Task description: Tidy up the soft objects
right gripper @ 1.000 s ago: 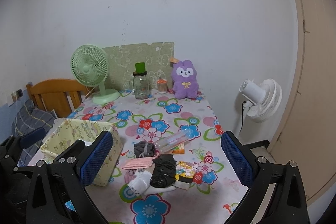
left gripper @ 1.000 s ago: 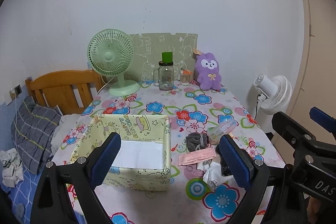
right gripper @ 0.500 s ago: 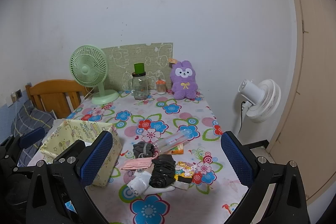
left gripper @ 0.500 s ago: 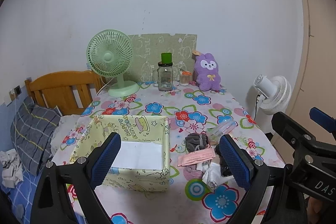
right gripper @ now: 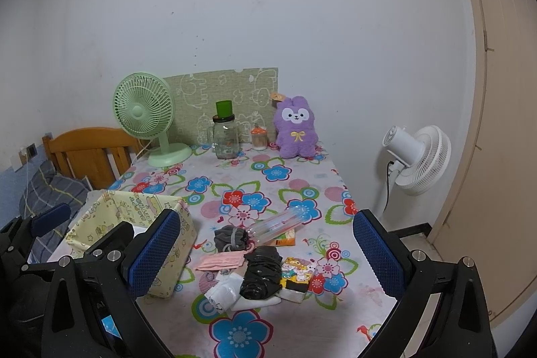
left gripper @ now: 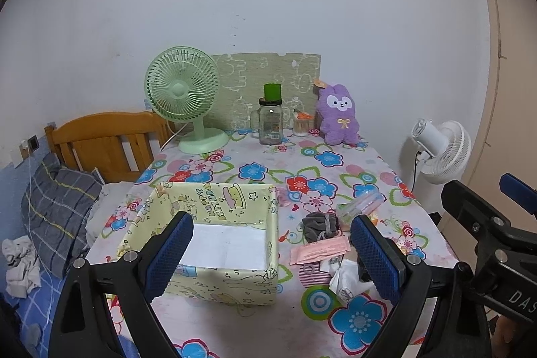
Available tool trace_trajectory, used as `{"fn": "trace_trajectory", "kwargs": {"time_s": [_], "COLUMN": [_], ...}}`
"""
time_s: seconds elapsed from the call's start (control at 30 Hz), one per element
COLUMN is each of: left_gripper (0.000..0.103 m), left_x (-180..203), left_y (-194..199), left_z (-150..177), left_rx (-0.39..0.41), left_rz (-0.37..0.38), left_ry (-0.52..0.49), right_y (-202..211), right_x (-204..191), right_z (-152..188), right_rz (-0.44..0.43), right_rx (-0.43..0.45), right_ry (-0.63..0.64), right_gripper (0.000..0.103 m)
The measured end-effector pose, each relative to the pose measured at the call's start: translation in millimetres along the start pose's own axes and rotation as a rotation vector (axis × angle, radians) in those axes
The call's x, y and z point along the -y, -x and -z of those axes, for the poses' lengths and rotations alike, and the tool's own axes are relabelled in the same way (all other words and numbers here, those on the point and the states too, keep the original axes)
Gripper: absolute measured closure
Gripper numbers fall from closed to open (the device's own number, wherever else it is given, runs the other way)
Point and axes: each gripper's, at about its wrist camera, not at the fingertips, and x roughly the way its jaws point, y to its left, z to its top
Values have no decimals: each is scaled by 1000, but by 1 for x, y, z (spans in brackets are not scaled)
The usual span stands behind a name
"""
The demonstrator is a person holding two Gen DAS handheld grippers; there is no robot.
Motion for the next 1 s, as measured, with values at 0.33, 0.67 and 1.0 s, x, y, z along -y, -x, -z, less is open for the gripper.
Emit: {"fn": "trace_trajectory", "kwargs": {"time_s": [0.33,0.67,1.0], "left_gripper": [7,7,7], "left_x": [-7,-6,-7], "left_y": [3,5,3], "left_z": [-2,-2,-1], "left_rx": [16,19,14], "left_rz": [-15,-10,-14], "left_ry": [0,-1,-3], "right_y": [0,2,1], "right_x": [4,7,8], "right_z": [0,1,2], "right_rz": [10,11,8], "right_rx": [5,8,3], "right_ry": [-12,-18,-16], "right_gripper": [0,0,0]}}
